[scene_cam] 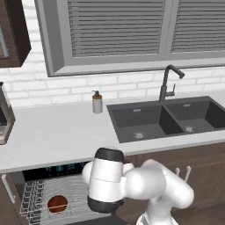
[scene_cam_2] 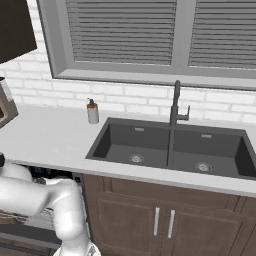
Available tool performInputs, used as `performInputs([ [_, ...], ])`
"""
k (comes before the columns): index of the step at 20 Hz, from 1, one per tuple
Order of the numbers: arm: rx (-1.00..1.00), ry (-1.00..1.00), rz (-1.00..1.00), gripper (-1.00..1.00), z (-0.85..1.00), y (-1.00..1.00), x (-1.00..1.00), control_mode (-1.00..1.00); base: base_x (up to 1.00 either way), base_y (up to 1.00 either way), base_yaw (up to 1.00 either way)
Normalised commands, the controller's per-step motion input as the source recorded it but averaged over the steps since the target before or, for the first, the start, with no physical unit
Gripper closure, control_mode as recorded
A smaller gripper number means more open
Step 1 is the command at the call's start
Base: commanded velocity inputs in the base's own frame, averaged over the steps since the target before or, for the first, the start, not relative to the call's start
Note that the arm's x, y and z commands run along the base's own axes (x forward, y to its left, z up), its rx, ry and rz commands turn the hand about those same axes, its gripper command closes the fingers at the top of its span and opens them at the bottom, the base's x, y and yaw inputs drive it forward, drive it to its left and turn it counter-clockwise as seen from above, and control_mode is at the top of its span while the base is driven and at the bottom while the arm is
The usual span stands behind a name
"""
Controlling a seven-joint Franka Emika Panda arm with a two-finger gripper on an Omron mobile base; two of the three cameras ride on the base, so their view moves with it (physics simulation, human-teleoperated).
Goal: Pick up the cup and bowl from the counter, place them in the dishwasher, and close the dishwasher door.
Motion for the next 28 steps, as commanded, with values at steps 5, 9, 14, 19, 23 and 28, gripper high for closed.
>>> performInputs([
  [5, -0.10, -0.04, -0.01, -1.00, -0.13, 0.44, 0.01, -1.00, 0.00, 0.00, 0.00],
  [9, -0.12, -0.04, -0.02, -1.00, -0.09, 0.48, 0.04, -1.00, 0.00, 0.00, 0.00],
  [14, -0.09, -0.07, -0.04, -1.00, 0.00, 0.13, 0.00, -1.00, 0.00, 0.00, 0.00],
  [19, -0.01, -0.11, -0.04, -1.00, 0.56, 0.00, -0.23, -1.00, 0.00, 0.00, 0.00],
  [23, 0.00, -0.12, -0.02, -1.00, 1.00, 0.00, -0.52, -1.00, 0.00, 0.00, 0.00],
  [28, 0.05, 0.00, 0.00, -1.00, 0.73, 0.11, -0.94, -1.00, 0.00, 0.00, 0.00],
])
